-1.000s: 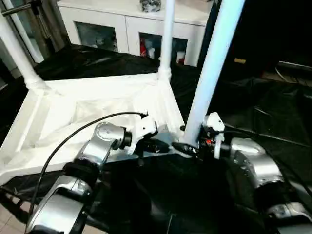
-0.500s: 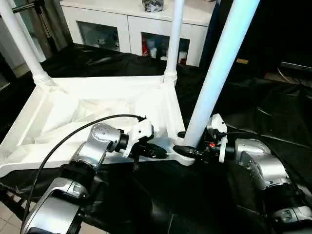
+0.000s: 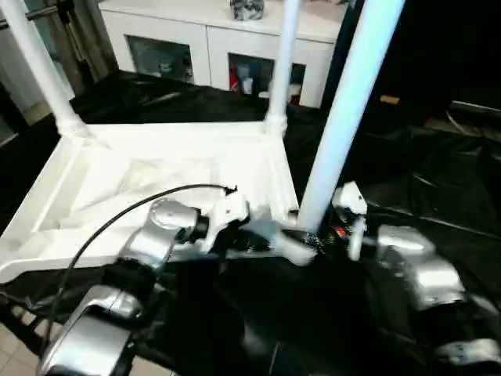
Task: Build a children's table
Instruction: Rotate leg to tighten
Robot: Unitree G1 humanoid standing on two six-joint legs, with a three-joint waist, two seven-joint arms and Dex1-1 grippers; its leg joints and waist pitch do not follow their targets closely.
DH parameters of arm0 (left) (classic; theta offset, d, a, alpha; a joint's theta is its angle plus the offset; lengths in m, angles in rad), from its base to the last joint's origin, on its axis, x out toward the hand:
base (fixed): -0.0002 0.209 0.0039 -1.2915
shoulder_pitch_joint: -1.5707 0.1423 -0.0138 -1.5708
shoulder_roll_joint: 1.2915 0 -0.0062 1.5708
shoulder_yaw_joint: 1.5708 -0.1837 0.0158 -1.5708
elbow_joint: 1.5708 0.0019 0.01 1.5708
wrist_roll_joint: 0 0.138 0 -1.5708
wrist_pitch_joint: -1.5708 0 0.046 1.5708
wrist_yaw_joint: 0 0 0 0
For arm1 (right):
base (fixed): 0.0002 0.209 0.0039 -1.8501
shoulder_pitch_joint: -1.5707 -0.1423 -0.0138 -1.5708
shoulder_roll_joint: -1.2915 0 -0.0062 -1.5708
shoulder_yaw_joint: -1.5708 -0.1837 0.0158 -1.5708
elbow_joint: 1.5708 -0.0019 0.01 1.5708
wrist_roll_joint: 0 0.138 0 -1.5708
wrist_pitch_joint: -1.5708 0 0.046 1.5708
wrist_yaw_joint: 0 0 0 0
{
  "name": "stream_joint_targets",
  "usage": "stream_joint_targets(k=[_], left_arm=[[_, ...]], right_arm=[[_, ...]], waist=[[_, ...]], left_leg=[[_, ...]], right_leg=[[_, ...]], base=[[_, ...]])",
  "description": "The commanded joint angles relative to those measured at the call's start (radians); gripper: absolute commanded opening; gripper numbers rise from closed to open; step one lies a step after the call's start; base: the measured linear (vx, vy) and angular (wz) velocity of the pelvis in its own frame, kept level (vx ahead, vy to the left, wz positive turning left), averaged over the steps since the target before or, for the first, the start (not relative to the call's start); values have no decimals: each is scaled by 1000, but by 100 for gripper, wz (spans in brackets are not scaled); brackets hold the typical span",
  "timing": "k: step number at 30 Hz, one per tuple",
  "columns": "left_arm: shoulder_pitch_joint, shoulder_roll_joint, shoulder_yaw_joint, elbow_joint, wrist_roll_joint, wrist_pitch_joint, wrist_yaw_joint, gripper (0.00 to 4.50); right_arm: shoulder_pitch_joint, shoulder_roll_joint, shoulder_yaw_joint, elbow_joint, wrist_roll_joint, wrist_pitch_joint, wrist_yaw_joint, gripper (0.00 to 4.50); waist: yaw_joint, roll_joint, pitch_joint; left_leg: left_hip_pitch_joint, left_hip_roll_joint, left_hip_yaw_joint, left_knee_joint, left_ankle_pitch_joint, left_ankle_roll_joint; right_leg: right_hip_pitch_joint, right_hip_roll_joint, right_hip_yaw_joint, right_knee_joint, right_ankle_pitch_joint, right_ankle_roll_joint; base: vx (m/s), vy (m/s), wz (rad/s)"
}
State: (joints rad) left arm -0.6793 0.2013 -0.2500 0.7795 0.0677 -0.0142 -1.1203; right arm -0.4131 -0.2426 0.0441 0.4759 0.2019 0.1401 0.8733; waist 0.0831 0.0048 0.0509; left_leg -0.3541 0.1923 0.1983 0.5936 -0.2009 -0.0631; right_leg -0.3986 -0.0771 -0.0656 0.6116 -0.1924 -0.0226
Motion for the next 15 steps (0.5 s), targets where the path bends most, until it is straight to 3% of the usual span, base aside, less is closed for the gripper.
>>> stream_joint_targets(k=[1,3,4,7,9,12,15], left_arm=[[-50,-44,26,9,-4,8,115,0],[-73,-73,31,31,3,18,174,0],[-82,-85,34,40,5,22,196,0],[-116,-132,38,74,13,21,278,0],[-125,-150,33,86,19,7,294,0],[-124,-153,23,88,22,-10,281,0],[-117,-145,19,86,25,-19,273,0]], right_arm=[[11,55,54,66,-35,33,-68,211],[-8,96,44,108,-60,34,-180,208],[-16,113,39,123,-67,31,-224,207],[-61,179,9,191,-92,18,-369,207],[-80,203,10,211,-97,-7,-382,207],[-84,214,13,206,-83,-22,-352,273],[-76,206,8,188,-66,-16,-315,282]], waist=[[-10,-9,-54],[-18,-5,-56],[-21,-8,-56],[-29,0,-58],[-31,0,-60],[-30,-1,-61],[-29,-2,-61]], left_leg=[[8,41,-22,-74,-190,28],[13,40,-24,-76,-206,11],[10,39,-24,-77,-205,9],[8,38,-24,-74,-201,13],[9,37,-24,-73,-197,20],[4,38,-23,-72,-175,41],[4,39,-23,-71,-164,60]], right_leg=[[43,-74,49,-94,-321,-174],[39,-74,49,-95,-329,-168],[42,-73,49,-94,-323,-168],[43,-74,50,-93,-287,-183],[44,-73,50,-92,-264,-186],[49,-72,50,-84,-194,-205],[51,-73,50,-81,-160,-222]], base=[[0,0,0],[0,0,0],[0,0,0],[0,0,0],[0,0,0],[0,0,0],[0,0,0]])
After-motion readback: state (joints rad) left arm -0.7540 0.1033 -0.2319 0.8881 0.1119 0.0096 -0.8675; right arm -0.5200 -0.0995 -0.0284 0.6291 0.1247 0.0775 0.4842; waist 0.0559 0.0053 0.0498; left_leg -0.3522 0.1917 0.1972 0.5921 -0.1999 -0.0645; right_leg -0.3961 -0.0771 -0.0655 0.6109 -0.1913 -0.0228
